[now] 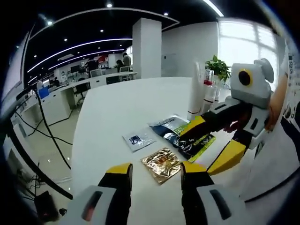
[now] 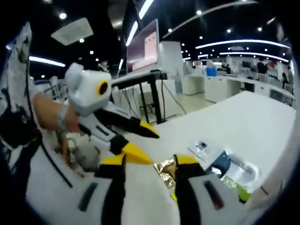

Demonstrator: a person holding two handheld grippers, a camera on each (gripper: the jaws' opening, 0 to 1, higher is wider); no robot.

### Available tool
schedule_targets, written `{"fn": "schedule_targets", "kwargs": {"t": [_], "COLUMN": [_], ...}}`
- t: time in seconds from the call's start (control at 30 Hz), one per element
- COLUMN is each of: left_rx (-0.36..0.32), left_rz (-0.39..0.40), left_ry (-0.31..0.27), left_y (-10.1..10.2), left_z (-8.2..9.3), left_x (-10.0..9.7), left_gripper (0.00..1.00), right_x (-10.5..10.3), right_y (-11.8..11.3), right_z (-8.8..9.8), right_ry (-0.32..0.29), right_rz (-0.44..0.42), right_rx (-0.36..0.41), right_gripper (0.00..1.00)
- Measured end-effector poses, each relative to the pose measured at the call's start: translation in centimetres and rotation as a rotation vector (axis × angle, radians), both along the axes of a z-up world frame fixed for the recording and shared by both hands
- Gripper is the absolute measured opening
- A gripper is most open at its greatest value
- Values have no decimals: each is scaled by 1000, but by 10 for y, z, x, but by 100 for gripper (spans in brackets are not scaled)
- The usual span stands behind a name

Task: Arrange the skincare products in the storage area until every visible bottle or jar stands upright without overlapping.

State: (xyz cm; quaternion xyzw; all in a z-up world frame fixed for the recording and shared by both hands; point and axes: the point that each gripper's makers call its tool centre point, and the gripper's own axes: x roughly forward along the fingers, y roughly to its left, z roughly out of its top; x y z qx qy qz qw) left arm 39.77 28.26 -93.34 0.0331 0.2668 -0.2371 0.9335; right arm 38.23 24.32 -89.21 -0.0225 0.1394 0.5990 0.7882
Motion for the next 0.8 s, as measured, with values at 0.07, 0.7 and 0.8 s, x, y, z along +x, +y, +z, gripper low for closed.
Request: {"fn": "schedule_targets", "kwargs": {"t": [0.07,0.7,0.8], "left_rx": [-29,-150,-164], "left_rz": [28,209,271], "left_ry": [-33,-347,-353], "left_y": [0,20,27], "left_z": [5,49,47], "left_x": [0,8,8], "left_gripper": [50,80,91], "right_x": [-2,22,23], "right_y": [-5,-121,-156], "right_z": [7,116,105], "right_ry": [-38,-495,-487], "right_rz": [-3,-345,-426], "right_rx": [20,314,267], "right_gripper": [47,81,84]}}
